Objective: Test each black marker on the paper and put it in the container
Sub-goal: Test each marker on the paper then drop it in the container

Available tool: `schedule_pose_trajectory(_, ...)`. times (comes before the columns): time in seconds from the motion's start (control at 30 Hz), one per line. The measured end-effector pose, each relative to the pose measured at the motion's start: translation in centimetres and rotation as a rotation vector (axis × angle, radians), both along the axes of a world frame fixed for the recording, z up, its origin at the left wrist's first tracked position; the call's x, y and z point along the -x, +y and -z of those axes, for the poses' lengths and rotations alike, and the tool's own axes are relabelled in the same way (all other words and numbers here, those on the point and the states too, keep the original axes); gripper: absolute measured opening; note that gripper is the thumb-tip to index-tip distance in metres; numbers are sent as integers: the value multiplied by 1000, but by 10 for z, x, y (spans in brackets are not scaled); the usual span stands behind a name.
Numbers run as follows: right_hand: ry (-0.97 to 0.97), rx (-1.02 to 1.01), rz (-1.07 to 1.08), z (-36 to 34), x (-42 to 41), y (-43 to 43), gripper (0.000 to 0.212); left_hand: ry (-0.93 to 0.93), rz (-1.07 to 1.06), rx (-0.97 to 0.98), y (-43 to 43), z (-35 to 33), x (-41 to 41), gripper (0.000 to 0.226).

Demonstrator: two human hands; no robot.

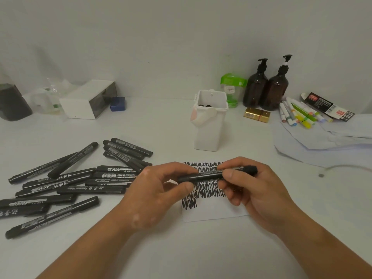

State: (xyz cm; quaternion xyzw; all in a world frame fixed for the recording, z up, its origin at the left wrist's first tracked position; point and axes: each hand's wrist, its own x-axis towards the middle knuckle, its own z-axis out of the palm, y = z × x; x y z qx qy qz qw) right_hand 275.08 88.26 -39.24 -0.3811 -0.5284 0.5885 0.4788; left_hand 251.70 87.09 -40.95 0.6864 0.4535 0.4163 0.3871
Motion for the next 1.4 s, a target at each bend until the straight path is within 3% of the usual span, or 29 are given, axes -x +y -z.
schedule_pose_trajectory(0.2, -133, -82, -27, 0, 5, -4, 13, -337, 124, 85, -2, 2, -5, 24)
schedule_pose_trajectory(0.33, -261, -185, 18, 3, 12, -10, 17, -320, 78, 80, -3, 1, -12, 42)
schedule_pose_trajectory(0.47, -370, -266, 121, 3, 16, -12, 12, -306, 43, 54, -7, -3, -18, 37)
schedule_pose_trajectory(0.7, -123, -90, 80, 2, 19, -10, 7, -411, 55, 106, -11, -9, -26, 32)
schedule_pose_trajectory(0.9, -83, -30, 35, 2, 19, -9, 18, -393, 56, 67, -12, -10, -27, 30)
schedule_pose_trajectory(1.1, -35, 30, -19, 4, 21, -7, 10, -193, 8, -52, -8, -5, -19, 23)
schedule_pose_trajectory(1.27, 21, 80, -26, 3, 19, -5, 15, -319, -9, -28, -2, -2, -17, 23)
schedule_pose_trajectory(1.4, -19, 20, -69, 5, 20, -9, 6, -569, 8, 24, 0, 0, -16, 26)
